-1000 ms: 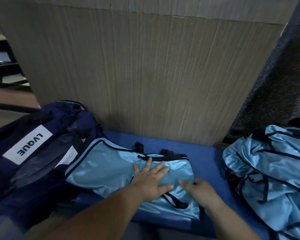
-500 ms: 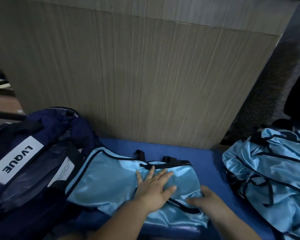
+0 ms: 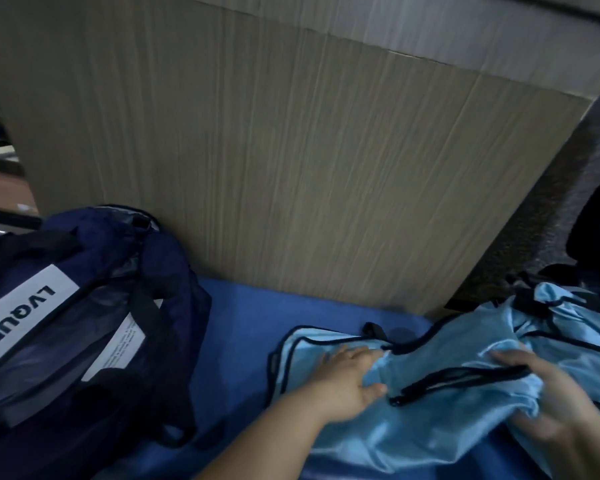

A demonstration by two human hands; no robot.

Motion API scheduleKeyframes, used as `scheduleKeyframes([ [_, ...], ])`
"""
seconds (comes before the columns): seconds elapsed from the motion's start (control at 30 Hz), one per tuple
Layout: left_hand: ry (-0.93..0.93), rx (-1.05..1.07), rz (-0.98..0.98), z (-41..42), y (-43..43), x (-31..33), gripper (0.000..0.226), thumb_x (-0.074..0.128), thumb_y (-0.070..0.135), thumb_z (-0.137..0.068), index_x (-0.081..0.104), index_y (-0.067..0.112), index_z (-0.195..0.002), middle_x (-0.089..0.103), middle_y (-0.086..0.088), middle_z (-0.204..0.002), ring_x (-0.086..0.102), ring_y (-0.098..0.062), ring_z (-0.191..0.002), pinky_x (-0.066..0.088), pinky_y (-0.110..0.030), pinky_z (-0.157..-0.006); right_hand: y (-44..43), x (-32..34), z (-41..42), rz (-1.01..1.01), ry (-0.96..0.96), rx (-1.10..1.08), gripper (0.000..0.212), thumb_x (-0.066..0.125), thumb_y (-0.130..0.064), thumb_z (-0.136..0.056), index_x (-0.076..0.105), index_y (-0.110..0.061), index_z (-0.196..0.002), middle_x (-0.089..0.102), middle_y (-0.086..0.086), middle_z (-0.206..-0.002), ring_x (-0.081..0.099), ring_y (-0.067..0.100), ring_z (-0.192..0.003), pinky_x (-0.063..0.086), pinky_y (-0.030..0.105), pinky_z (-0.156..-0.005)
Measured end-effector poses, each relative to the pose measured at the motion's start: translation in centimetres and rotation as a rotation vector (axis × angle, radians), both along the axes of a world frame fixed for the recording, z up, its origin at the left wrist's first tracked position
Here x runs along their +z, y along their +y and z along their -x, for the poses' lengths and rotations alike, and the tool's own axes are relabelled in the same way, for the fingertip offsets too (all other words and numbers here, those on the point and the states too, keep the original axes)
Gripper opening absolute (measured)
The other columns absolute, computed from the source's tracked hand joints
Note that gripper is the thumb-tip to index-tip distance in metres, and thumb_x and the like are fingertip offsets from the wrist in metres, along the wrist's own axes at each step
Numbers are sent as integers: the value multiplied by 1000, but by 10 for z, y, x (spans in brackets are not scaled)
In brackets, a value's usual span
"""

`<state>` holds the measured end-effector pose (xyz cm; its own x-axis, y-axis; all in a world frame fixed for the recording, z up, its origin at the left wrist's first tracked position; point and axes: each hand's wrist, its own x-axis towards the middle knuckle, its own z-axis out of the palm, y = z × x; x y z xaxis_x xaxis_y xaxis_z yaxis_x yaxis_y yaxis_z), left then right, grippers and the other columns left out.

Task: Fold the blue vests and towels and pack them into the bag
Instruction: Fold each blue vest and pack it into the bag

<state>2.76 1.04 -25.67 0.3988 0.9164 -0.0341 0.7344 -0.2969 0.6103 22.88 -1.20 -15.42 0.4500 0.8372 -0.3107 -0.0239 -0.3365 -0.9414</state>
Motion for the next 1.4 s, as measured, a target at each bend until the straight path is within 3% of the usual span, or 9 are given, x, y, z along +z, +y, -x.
scheduleKeyframes([
  [0.1,-213,72,125,11,0,-1,57,47,45,-99,29,32,-151,27,4,-158,27,-13,-144,22,-25,-115,-3,16,-13,-196,289,296,3,61,-3,-76,57,-2,-77,58,20,-67,64,29,-53,56,35,-48],
  [0.3,-624,308,333,46,1,4,54,41,58,-97,43,28,-142,45,6,-146,43,-13,-133,32,-32,-113,14,3,55,-180,51,644,23,62,13,-72,62,-4,-88,59,19,-75,63,26,-62,51,32,-57],
  [0.47,-1050,501,570,57,5,8,56,33,71,-90,59,25,-109,71,-1,-103,66,-18,-98,52,-34,-82,11,-46,116,8,-400,926,74,74,-15,-81,38,-21,-145,58,-6,-122,59,7,-104,46,7,-77],
  [0.53,-956,519,538,58,6,5,68,46,75,-83,54,22,-126,66,0,-117,63,-18,-107,51,-39,-93,8,-71,123,58,-457,1085,99,79,-37,-69,27,-23,-152,56,-4,-131,56,7,-111,47,17,-91],
  [0.67,-620,543,336,58,8,-5,60,57,24,-94,29,22,-148,54,-2,-131,55,-18,-115,44,-32,-103,12,-91,111,-99,-509,1010,65,74,-22,-84,43,-27,-140,58,-5,-74,52,2,-59,46,22,-62],
  [0.9,-532,519,248,58,11,-1,78,36,0,-90,16,43,-151,45,1,-143,56,-17,-111,50,-29,-94,27,-94,66,-195,-974,581,30,58,-46,-91,58,-36,-120,62,-13,-104,56,8,-100,47,28,-89],
  [1.13,-25,454,-165,59,7,4,59,59,25,-92,35,32,-145,21,9,-157,19,-21,-142,22,-29,-115,12,-115,54,3,-1133,869,67,51,-71,-83,27,-52,-143,14,-25,-151,7,6,-144,15,42,-115],
  [1.27,-8,109,-206,49,-5,4,46,66,35,-88,52,36,-131,45,15,-139,30,-10,-135,24,-23,-113,16,-114,44,-82,-1043,787,61,63,-67,-77,39,-54,-132,28,-32,-134,20,-2,-129,17,33,-108],
  [1.4,266,-61,64,51,-12,-6,99,74,57,-74,18,37,-153,9,11,-162,2,-15,-149,6,-35,-122,44,-119,29,-153,-946,517,32,63,-35,-90,57,-36,-121,46,-14,-120,40,16,-126,35,35,-105],
])
